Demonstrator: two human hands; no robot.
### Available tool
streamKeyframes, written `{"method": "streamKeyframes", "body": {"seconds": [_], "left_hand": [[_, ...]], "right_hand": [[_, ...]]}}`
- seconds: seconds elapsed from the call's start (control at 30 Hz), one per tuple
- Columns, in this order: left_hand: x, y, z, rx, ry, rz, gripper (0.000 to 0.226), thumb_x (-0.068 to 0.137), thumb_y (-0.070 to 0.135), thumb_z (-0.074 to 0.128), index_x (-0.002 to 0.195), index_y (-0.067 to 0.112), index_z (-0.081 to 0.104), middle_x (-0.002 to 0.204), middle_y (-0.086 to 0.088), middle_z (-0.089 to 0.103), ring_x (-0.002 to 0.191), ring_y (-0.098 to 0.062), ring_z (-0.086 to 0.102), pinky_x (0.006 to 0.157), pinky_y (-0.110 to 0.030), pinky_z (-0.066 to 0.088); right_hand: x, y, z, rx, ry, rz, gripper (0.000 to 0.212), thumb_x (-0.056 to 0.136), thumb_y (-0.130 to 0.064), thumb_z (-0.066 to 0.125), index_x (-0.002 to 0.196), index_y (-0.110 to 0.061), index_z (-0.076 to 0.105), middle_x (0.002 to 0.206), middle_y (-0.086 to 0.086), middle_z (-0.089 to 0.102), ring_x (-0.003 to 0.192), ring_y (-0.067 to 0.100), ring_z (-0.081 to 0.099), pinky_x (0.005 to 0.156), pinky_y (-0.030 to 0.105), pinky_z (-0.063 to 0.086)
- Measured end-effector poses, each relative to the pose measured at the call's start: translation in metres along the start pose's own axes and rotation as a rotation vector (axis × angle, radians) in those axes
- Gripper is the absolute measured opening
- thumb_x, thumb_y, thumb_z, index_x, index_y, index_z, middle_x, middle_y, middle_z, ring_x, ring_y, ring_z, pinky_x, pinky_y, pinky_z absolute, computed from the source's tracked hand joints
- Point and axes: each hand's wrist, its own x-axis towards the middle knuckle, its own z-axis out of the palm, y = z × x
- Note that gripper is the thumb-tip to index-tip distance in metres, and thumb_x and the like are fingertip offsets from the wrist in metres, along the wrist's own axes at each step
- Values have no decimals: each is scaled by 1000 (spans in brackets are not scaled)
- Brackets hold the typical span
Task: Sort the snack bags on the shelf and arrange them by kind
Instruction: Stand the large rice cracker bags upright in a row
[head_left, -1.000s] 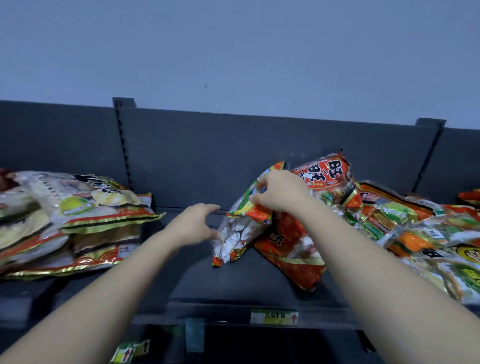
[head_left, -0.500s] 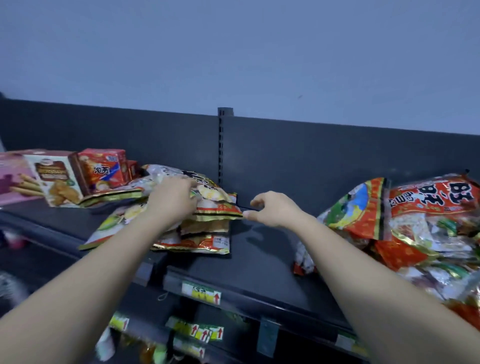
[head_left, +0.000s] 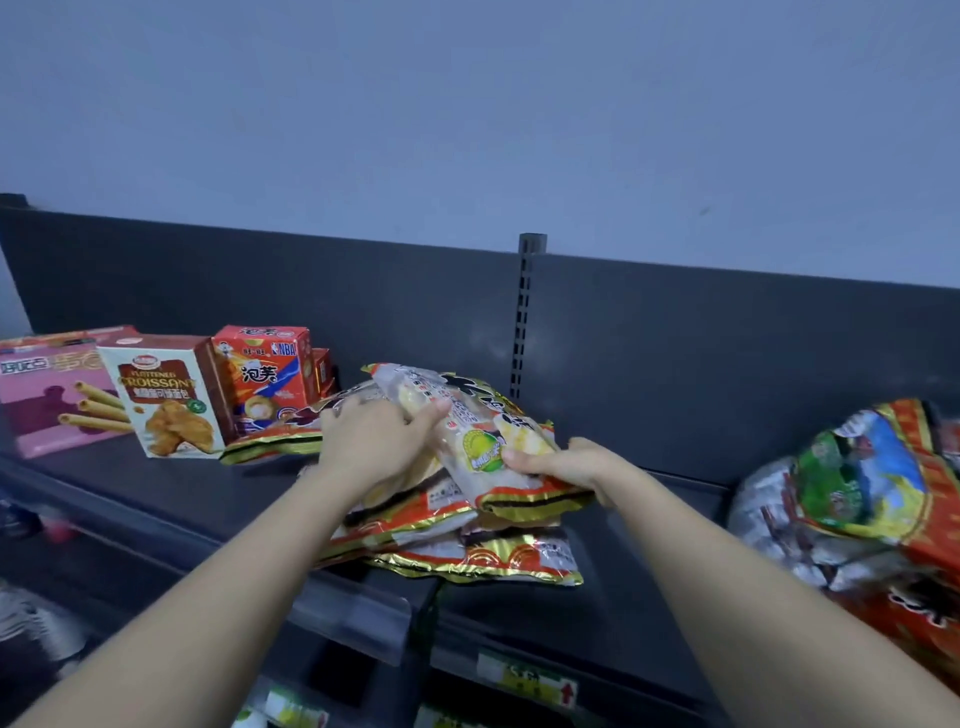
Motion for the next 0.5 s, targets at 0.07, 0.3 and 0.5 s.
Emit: {"method": "streamKeyframes", "body": {"seconds": [0.07, 0.3, 0.5], "left_hand": [[7, 1, 2, -31, -2, -35, 82, 84, 79, 8, 70, 21, 65, 104, -8, 67, 122, -29, 43, 104, -49, 27], [28, 13, 1, -449, 49, 16, 37, 84, 56, 59, 73, 20, 59, 79, 3, 63, 89, -21, 60, 88, -37, 43], [27, 38, -5, -1118, 118, -18, 37, 83, 11, 70, 119, 17, 62, 108, -1, 65, 98, -19, 64, 86, -37, 55]], "right_hand": [[8, 1, 1, 39, 5, 23, 112, 64, -60, 80, 147, -5, 29, 148, 9, 40, 127, 24, 48, 86, 29, 41], [22, 15, 0, 340, 97, -147, 39, 67, -38, 86, 83, -14, 59, 87, 3, 70, 79, 19, 64, 65, 27, 48], [11, -2, -23, 377, 226, -169, 80, 78, -52, 74, 138, -11, 43, 138, 7, 52, 124, 26, 51, 99, 37, 43]]}}
